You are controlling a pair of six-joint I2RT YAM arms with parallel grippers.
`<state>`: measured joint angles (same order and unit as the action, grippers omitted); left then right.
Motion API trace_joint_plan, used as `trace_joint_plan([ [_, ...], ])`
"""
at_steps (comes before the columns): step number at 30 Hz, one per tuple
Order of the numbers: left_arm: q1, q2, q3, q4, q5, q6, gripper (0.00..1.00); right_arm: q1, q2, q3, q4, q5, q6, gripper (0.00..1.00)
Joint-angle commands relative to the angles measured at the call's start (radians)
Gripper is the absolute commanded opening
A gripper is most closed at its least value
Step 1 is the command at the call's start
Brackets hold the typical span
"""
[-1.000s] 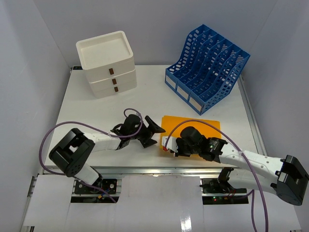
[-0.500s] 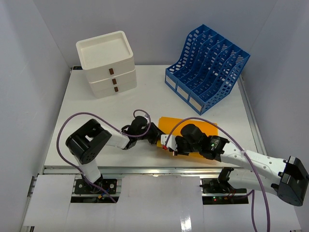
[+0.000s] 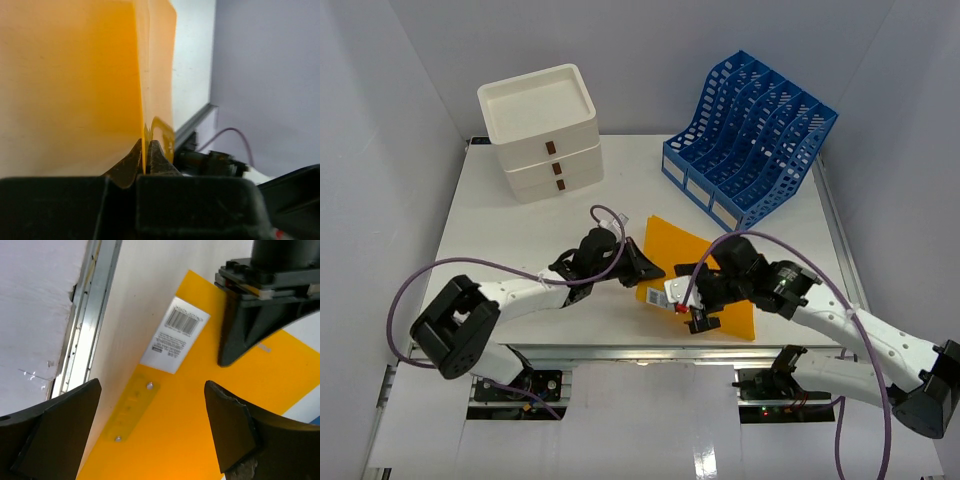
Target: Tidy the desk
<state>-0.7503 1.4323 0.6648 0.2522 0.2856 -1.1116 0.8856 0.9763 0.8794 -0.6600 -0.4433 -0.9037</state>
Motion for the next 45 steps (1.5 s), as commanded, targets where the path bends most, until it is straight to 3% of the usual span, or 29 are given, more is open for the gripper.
trace_joint_plan([
  [1,0.006,-0.165,0.118,-0.396,-0.21,0.383,0.0,-0.258,0.046,0.211,-0.187,-0.289,-0.195,0.9],
  [9,0.006,-0.308,0.341,-0.593,-0.234,0.898,0.0,-0.517,0.255,0.398,-0.237,-0.52,-0.25,0.9],
  [14,0.006,-0.317,0.46,-0.725,-0.206,1.094,0.0,-0.547,0.376,0.567,-0.212,-0.582,-0.194,0.9],
  [17,0.006,-0.32,0.531,-0.812,-0.239,1.178,0.0,-0.548,0.389,0.609,-0.03,-0.541,-0.021,0.9],
  [21,0.006,-0.33,0.581,-0.878,-0.24,1.254,0.0,-0.55,0.36,0.586,0.119,-0.537,0.079,0.9],
  [31,0.006,-0.368,0.607,-0.923,-0.146,1.391,0.0,-0.547,0.388,0.541,0.154,-0.671,0.051,0.9],
  [40,0.006,-0.408,0.59,-0.919,-0.075,1.432,0.0,-0.491,0.449,0.549,0.112,-0.736,-0.057,0.9],
  [45,0.006,-0.415,0.579,-0.906,-0.045,1.428,0.0,-0.415,0.476,0.558,0.051,-0.716,-0.126,0.96],
])
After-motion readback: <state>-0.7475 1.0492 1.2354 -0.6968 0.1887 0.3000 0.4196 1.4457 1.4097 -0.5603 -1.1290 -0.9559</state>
